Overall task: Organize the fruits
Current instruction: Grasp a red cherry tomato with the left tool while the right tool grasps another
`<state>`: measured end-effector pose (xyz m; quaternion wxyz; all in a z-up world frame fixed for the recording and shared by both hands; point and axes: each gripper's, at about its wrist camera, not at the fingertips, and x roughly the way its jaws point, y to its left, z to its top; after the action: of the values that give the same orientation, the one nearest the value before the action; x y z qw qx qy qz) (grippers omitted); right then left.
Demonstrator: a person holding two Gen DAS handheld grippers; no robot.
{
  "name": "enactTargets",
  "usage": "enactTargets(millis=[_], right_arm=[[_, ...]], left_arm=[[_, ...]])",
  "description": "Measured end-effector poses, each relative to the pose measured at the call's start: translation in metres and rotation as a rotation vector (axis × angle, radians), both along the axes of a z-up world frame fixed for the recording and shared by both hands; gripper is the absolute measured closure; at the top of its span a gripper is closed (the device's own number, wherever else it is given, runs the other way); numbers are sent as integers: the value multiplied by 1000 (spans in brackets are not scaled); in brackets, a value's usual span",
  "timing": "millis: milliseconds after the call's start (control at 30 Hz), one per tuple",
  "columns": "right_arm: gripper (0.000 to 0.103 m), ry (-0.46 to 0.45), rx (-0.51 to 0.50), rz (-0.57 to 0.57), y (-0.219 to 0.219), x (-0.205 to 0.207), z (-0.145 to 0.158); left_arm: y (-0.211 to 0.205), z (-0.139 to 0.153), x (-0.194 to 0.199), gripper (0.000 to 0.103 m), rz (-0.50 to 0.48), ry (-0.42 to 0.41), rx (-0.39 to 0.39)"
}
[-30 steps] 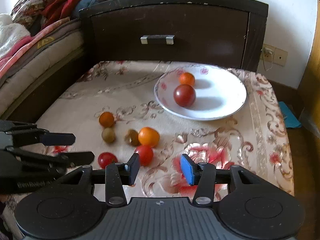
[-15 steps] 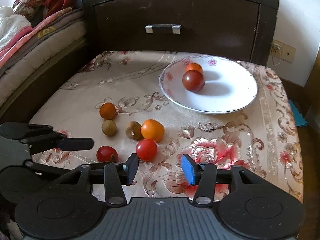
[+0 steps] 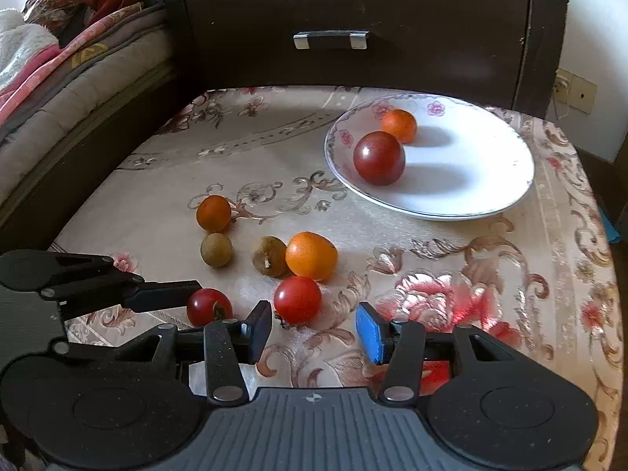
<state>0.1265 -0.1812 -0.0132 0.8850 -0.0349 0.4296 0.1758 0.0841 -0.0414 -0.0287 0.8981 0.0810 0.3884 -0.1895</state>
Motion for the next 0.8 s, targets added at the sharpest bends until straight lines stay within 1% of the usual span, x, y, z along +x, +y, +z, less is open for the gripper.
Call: enactTargets(millis=[133,167,233,333,467,800], right_arm=[[61,13,-14,25,6,5,-6],[61,3,-22,31,7,4,-6],[72,-4,-28,33,9,5,-6],[80,-11,-22,44,11,6,-5],[80,-29,-72,71,15,2,-4],[81,-21,-83,33,-7,-13,4]], left_arm=[[3,-1,1,61,-8,0,-6],[2,-1,1,61,-11,-2,-5],[2,-2,1,61,-16,-8,1],[1,-3,3,60,-18,-1,0],[0,-3,3,61,-28,3,5],[-1,1,-2,61,-54,7,2]])
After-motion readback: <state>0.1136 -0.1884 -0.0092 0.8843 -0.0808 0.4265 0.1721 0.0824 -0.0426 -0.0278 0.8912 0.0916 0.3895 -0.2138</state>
